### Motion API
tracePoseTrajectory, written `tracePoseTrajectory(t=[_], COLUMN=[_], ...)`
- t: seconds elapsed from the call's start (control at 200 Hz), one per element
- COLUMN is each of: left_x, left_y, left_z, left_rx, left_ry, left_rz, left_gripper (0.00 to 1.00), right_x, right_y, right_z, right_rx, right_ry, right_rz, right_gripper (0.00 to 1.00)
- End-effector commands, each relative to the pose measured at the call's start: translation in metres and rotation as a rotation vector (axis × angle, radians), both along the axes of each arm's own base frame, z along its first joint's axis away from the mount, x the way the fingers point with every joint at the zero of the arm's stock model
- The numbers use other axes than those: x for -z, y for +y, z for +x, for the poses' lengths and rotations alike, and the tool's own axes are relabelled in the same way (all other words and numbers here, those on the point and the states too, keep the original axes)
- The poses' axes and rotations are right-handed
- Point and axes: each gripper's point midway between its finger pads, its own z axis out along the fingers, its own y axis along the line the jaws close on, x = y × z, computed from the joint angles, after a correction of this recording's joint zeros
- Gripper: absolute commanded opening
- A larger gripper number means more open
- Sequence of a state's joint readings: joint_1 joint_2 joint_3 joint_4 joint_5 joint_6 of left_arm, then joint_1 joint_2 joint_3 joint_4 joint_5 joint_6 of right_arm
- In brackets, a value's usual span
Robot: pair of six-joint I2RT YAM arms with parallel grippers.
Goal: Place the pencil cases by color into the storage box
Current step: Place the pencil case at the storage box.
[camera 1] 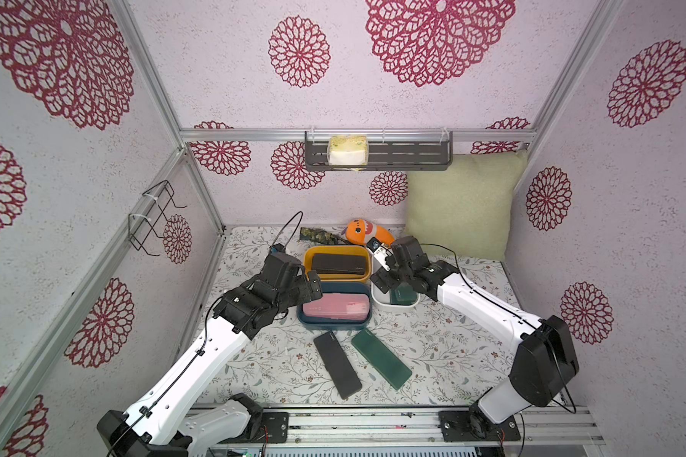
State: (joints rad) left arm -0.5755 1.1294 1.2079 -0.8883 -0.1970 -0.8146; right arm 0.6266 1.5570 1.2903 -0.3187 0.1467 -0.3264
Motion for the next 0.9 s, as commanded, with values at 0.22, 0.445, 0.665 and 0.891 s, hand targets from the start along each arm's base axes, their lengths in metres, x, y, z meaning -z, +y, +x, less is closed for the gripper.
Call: tracePoseTrajectory(t=[0.22,0.445,0.665,0.891], left_x=[0.070,0.115,0.149,0.172], left_y=[-0.027,-0.059,-0.077,-0.089], left_z=[-0.046,-0.065,-0.078,-0.081], left_rx=[-0.089,-0.107,-0.135,-0.152], left_ry=[0.276,0.378,0.459,0.503], left_rz=[0.010,0.014,0.073,0.130], left_gripper=[0.98,0.98,0.97,0.97], right_x=[-0.031,-0.034,-0.035,-0.035], right_y=[-0.015,-0.019,-0.024,-0.028], right_z=[0.003,-0.003,-0.008,-0.012], right_rx=[0.081,0.075,0.083,0.085], right_ry=[-0.081,-0.097,-0.115,-0.118], right_rz=[0.178,0.202,0.222,0.221], right_gripper=[0.99,0.99,0.99,0.99])
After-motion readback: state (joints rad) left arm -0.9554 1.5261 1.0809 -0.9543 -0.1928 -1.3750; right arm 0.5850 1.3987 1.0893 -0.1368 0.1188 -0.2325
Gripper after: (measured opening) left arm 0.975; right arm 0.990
